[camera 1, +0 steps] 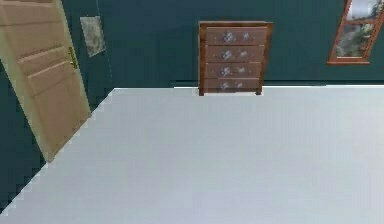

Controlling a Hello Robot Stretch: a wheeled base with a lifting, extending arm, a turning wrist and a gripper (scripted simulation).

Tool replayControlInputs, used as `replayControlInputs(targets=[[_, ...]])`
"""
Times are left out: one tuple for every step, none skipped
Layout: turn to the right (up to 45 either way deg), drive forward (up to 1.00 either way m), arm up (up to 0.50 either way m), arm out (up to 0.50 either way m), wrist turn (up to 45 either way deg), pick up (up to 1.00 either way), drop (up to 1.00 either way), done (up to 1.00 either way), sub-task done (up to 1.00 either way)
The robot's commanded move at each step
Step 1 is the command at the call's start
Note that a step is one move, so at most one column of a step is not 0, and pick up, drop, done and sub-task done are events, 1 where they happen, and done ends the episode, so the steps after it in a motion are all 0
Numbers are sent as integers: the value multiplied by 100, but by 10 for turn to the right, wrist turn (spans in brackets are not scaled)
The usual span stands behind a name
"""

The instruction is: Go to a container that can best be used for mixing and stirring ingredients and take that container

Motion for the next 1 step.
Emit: replayControlInputs(targets=[[450,0,0,0,0,0,0,0,0]])
